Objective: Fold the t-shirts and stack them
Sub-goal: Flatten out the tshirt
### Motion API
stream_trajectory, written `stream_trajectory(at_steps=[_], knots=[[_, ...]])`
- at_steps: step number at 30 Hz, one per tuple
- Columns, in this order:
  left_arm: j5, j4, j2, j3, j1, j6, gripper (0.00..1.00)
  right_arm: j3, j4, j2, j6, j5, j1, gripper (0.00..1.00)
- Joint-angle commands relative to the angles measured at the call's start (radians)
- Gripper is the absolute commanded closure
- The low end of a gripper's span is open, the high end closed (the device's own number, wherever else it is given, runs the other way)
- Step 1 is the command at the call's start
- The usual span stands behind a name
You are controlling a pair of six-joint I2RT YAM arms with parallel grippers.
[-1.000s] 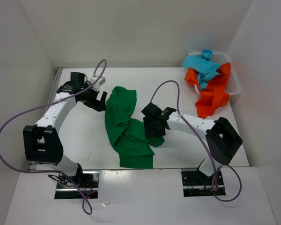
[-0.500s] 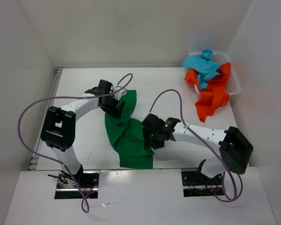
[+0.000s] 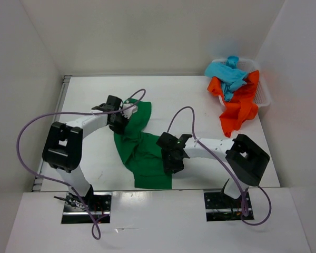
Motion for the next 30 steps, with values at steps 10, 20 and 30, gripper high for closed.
stream_trajectory(at_steps=[10, 20, 30], knots=[[-0.209, -0.217, -0.370, -0.189, 0.282, 0.221, 1.00, 0.019, 0.018, 0.013, -0.030, 0.067, -0.060, 1.00], [-0.399, -0.363, -0.470, -0.236, 0.376, 0.393, 0.50, 0.125, -0.158, -0.202, -0.130, 0.139, -0.312, 1.00], [-0.116, -0.293, -0.243, 0.227, 0.361, 0.286, 0.15, 0.136, -0.123, -0.116, -0.174, 0.055, -0.312, 1.00]])
